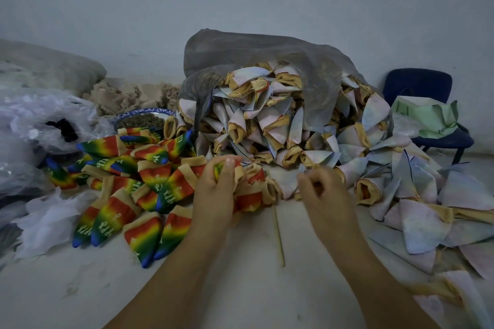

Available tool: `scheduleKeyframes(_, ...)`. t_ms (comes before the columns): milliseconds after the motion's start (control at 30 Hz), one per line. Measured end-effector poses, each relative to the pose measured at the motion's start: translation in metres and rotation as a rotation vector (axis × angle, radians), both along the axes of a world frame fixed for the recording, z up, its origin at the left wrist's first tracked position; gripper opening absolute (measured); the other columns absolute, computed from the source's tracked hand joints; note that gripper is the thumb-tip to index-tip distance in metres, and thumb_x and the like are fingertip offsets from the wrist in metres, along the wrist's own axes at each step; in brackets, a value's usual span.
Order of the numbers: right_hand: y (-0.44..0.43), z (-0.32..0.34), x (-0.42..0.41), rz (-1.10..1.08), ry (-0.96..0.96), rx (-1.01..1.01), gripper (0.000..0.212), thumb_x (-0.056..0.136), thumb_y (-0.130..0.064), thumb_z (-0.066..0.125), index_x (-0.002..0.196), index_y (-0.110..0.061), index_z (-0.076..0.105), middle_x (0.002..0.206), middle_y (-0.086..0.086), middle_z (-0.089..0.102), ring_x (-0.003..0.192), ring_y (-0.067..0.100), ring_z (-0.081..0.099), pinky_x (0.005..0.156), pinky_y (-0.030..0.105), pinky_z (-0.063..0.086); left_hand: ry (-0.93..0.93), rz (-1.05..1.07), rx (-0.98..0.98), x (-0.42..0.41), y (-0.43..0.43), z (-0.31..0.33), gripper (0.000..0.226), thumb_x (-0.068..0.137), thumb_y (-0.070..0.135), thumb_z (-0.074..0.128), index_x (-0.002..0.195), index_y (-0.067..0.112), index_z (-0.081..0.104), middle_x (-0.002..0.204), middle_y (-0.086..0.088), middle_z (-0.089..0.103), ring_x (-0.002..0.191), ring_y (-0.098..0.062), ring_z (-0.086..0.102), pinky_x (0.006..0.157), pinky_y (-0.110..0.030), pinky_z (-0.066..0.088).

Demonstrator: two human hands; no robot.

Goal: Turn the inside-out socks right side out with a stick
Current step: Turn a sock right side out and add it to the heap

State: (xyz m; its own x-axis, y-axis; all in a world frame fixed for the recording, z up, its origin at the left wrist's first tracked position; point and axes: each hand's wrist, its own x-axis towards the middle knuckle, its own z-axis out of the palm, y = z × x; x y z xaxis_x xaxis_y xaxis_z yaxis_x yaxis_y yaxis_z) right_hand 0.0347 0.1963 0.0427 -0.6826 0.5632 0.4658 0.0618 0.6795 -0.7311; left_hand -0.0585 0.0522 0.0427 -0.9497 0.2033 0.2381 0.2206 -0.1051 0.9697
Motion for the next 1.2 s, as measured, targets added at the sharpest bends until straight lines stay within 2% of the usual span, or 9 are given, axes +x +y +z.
scheduleKeyframes(100, 0.025, -0.005, 0.004, -0.202, -0.079, 0.079, 0.020, 0.092, -0.032, 0.054, 0.080, -0.016, 0.056, 0.084, 0.001, 0.054, 0.084, 0.020, 0.052, 0.067, 0.033, 0.043, 0.186, 0.042, -0.132, -0.003, 0.000, -0.007, 0.012, 0.102, 0.038, 0.046, 0.099, 0.044, 0.056, 0.093, 0.046, 0.053, 0.091, 0.021, 0.052, 0.071, -0.004, 0.043)
scheduleKeyframes(200, 0.033, -0.019, 0.005, -0.282, -0.311, 0.123, 0.026, 0.089, -0.031, 0.060, 0.104, -0.010, 0.057, 0.108, 0.009, 0.050, 0.105, 0.028, 0.047, 0.083, 0.040, 0.045, 0.307, 0.002, -0.441, -0.013, 0.001, -0.022, 0.023, 0.100, 0.037, 0.048, 0.124, 0.040, 0.050, 0.124, 0.022, 0.043, 0.121, -0.002, 0.038, 0.104, -0.029, 0.033)
scheduleKeyframes(333, 0.036, -0.026, 0.005, -0.268, -0.339, 0.064, 0.034, 0.088, -0.020, 0.062, 0.118, -0.008, 0.051, 0.121, 0.014, 0.045, 0.108, 0.029, 0.048, 0.085, 0.037, 0.045, 0.318, -0.131, -0.807, -0.016, 0.001, -0.032, 0.050, 0.097, 0.051, 0.046, 0.146, 0.042, 0.035, 0.154, 0.006, 0.020, 0.142, -0.014, 0.012, 0.115, -0.039, 0.016)
scheduleKeyframes(467, 0.042, -0.028, 0.003, -0.269, -0.267, -0.012, 0.029, 0.089, -0.016, 0.059, 0.117, -0.009, 0.052, 0.115, 0.014, 0.052, 0.097, 0.024, 0.051, 0.072, 0.030, 0.039, 0.324, -0.104, -0.775, -0.015, 0.001, -0.029, 0.054, 0.098, 0.057, 0.039, 0.149, 0.041, 0.032, 0.161, 0.010, 0.014, 0.145, -0.008, 0.007, 0.118, -0.040, 0.011)
scheduleKeyframes(700, 0.039, -0.011, 0.003, -0.260, 0.169, -0.145, 0.024, 0.092, -0.015, 0.055, 0.116, -0.018, 0.048, 0.085, 0.001, 0.056, 0.072, 0.007, 0.053, 0.053, 0.009, 0.038, 0.529, 0.033, -0.593, -0.003, 0.000, -0.020, 0.049, 0.096, 0.049, 0.035, 0.133, 0.027, 0.058, 0.139, 0.011, 0.047, 0.131, -0.002, 0.029, 0.107, -0.019, 0.016)
scheduleKeyframes(867, 0.040, -0.020, 0.001, -0.257, -0.089, -0.066, 0.012, 0.086, -0.021, 0.058, 0.087, -0.011, 0.053, 0.088, 0.003, 0.055, 0.086, 0.020, 0.052, 0.064, 0.022, 0.040, 0.551, -0.021, -0.611, 0.001, 0.003, -0.023, 0.043, 0.097, 0.041, 0.040, 0.132, 0.025, 0.061, 0.135, 0.009, 0.051, 0.130, -0.005, 0.032, 0.107, -0.020, 0.018)
scheduleKeyframes(1000, 0.038, -0.024, 0.003, -0.255, -0.290, -0.021, 0.045, 0.084, -0.043, 0.063, 0.113, -0.011, 0.053, 0.116, 0.008, 0.052, 0.112, 0.027, 0.046, 0.093, 0.044, 0.043, 0.565, -0.012, -0.620, -0.001, 0.002, -0.024, 0.033, 0.101, 0.029, 0.051, 0.132, 0.025, 0.060, 0.135, 0.008, 0.053, 0.128, -0.004, 0.032, 0.108, -0.020, 0.019)
scheduleKeyframes(1100, 0.035, -0.022, 0.004, -0.236, -0.368, 0.013, 0.055, 0.081, -0.061, 0.056, 0.117, -0.018, 0.053, 0.116, 0.002, 0.049, 0.115, 0.022, 0.044, 0.092, 0.042, 0.046, 0.570, -0.013, -0.628, 0.001, 0.003, -0.024, 0.033, 0.101, 0.027, 0.051, 0.132, 0.024, 0.061, 0.136, 0.008, 0.053, 0.128, -0.005, 0.032, 0.106, -0.018, 0.018)
scheduleKeyframes(1200, 0.037, -0.024, 0.003, -0.224, -0.331, 0.047, 0.023, 0.091, -0.038, 0.056, 0.093, -0.015, 0.057, 0.098, 0.004, 0.057, 0.096, 0.023, 0.053, 0.078, 0.041, 0.049, 0.575, -0.016, -0.642, 0.003, 0.004, -0.024, 0.031, 0.101, 0.025, 0.052, 0.130, 0.022, 0.063, 0.136, 0.007, 0.053, 0.129, -0.008, 0.033, 0.104, -0.016, 0.016)
